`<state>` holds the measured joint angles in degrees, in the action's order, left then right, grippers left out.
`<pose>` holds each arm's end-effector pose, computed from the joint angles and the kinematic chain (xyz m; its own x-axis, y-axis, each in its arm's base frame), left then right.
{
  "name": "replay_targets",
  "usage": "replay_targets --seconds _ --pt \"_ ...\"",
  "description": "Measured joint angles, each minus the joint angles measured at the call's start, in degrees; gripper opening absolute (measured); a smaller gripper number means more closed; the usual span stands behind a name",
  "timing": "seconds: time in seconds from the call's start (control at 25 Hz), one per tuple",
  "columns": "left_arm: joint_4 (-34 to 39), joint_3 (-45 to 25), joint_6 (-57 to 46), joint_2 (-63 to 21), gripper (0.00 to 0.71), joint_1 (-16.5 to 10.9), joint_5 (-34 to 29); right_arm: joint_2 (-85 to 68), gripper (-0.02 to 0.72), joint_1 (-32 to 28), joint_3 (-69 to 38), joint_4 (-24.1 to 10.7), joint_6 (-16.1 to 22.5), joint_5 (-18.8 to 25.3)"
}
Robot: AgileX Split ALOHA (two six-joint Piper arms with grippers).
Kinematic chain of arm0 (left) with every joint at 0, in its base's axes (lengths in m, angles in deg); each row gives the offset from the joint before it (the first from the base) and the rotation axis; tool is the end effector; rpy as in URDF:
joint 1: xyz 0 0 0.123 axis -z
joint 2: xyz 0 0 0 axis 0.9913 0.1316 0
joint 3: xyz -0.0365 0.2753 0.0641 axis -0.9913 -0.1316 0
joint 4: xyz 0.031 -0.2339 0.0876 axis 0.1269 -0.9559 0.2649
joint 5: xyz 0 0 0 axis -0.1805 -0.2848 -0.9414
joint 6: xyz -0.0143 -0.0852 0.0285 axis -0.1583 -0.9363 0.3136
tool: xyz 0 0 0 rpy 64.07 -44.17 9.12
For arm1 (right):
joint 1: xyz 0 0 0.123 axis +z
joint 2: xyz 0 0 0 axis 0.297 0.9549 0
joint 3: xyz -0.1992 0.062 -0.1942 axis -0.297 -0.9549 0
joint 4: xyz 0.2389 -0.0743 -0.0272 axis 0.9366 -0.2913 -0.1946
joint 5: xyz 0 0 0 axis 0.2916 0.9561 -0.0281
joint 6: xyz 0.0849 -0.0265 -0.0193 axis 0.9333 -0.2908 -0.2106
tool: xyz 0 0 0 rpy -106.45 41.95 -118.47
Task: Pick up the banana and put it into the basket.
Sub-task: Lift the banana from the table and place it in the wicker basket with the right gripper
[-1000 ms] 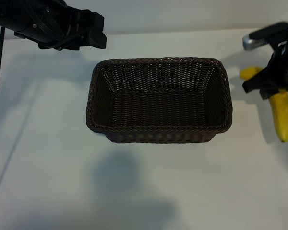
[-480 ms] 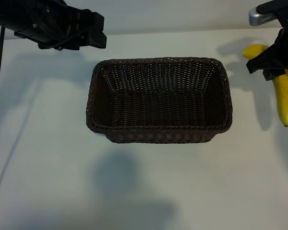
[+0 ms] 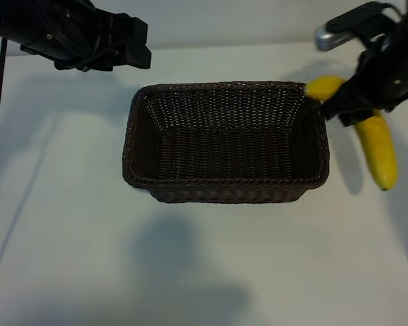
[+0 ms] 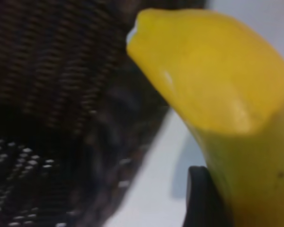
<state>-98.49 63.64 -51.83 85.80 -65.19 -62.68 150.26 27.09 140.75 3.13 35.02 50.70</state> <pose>0.3278 -0.1264 0.3286 -0.8164 0.0424 -0.5759 0.2777 0.9032 -0.3272 0.3490 0.0623 0.2402 -0.8984 -0.3187 -0.3022 -0.3253 0.9451 -0.0296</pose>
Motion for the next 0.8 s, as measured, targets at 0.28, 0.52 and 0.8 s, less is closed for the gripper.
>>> replay_targets --seconds 0.28,0.52,0.8 --pt "0.0 0.0 0.0 0.0 0.589 0.0 0.0 0.0 0.404 9.8 0.0 0.2 -2.7 -2.2" --pt "0.0 0.0 0.0 0.0 0.589 0.0 0.0 0.0 0.404 13.7 0.0 0.2 -7.3 -4.8" --pt "0.0 0.0 0.2 0.0 0.589 0.0 0.0 0.0 0.404 13.7 0.0 4.0 -29.5 -7.2"
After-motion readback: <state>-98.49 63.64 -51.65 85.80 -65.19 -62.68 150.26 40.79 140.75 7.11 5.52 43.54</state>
